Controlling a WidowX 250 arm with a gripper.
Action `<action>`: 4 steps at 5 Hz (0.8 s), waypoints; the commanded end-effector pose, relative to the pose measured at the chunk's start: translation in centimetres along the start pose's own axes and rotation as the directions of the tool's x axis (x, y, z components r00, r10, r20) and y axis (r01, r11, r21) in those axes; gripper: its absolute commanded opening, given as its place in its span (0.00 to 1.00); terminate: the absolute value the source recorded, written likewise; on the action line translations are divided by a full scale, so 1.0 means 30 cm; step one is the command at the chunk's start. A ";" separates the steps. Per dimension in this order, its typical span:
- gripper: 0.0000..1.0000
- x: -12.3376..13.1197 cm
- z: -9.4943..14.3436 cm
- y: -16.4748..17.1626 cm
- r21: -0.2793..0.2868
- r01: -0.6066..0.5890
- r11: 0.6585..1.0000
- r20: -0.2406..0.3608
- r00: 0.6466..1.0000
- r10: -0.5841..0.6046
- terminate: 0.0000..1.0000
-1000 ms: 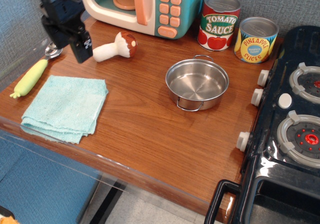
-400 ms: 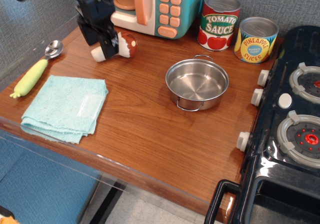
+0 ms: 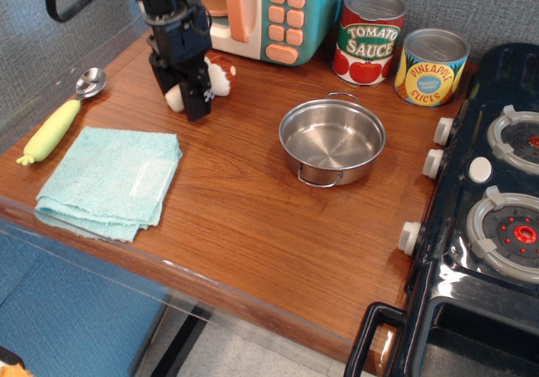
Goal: Put the mushroom in the pot.
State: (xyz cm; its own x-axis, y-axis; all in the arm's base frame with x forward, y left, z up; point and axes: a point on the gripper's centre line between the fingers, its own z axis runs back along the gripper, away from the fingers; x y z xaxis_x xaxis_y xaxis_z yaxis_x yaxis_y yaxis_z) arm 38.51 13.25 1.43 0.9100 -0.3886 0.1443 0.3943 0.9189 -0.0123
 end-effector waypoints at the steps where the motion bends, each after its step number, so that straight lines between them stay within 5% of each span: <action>1: 0.00 0.032 0.122 0.002 0.079 0.010 0.997 0.061 0.998 -0.015 0.00; 2: 0.00 0.065 0.243 -0.101 0.096 0.013 0.995 0.133 0.991 -0.026 0.00; 4: 0.00 0.163 0.289 -0.391 0.117 0.141 0.983 0.140 0.978 -0.157 0.00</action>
State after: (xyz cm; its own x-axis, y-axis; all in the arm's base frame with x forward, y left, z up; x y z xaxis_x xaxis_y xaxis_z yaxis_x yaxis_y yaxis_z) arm 37.20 1.27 8.14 0.8294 -0.5139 0.2191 0.5101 0.8566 0.0781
